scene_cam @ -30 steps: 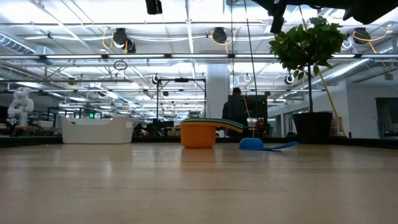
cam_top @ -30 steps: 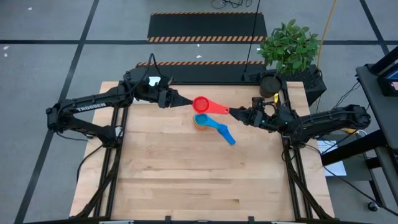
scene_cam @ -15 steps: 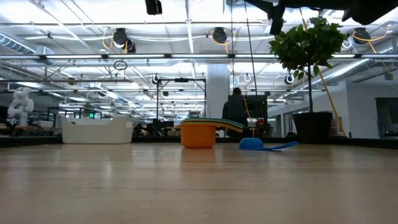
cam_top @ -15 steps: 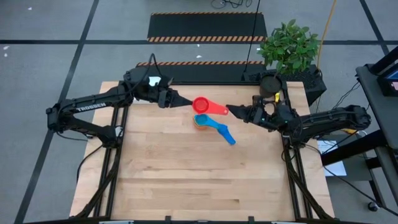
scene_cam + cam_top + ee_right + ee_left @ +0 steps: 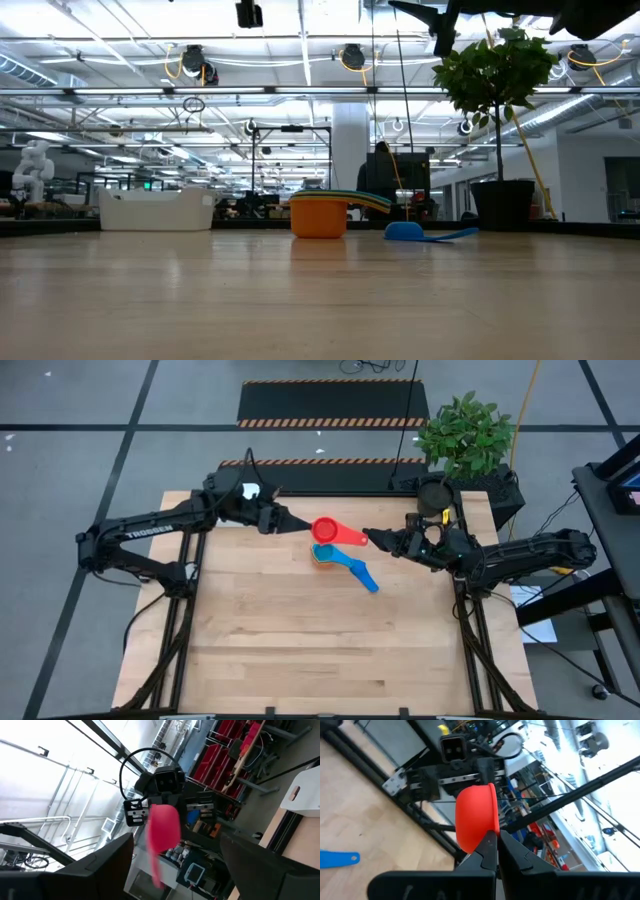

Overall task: Nest measuring cups in basket
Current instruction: Stack the red measuring cup into the light blue measuring cup

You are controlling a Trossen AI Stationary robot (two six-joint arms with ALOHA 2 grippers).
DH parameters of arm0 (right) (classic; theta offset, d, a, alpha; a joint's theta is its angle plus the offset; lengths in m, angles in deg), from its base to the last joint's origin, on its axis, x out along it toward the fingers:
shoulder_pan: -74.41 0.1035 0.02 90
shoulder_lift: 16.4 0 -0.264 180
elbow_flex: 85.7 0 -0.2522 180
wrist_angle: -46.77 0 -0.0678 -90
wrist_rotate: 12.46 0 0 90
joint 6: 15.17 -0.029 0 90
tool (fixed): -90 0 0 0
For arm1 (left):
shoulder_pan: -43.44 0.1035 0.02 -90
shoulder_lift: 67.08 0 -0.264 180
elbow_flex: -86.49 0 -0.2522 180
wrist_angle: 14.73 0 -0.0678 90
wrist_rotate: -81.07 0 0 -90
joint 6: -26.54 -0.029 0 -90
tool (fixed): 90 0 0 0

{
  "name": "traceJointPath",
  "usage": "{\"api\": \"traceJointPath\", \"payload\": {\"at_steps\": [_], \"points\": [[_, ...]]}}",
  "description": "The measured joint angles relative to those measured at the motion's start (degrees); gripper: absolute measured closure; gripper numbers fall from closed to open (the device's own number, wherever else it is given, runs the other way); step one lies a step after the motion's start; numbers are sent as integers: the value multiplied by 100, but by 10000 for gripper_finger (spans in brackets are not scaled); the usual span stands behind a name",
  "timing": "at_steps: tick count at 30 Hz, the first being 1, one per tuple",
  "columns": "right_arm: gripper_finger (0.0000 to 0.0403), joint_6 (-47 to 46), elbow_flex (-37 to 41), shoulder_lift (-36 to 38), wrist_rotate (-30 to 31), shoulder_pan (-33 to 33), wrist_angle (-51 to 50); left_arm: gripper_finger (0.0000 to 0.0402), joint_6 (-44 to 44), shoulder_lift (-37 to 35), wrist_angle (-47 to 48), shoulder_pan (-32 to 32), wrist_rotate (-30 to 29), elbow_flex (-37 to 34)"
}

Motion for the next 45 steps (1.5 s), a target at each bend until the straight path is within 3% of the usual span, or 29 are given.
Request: {"api": "traceJointPath", "payload": {"at_steps": [8,24,35,41,45], "points": [[139,188,-2,-2,-295,2,-3,401,381,237,31,71,-118,-12],[259,354,-4,-2,-308,4,-45,401,647,451,-180,147,-100,2],[297,353,-4,-2,-311,4,-161,401,622,451,-183,192,-102,2],[356,404,-4,-2,-311,4,-348,394,426,451,-171,192,-134,2],[396,589,-7,2,-313,5,-318,358,308,453,-162,162,-512,-4]]}}
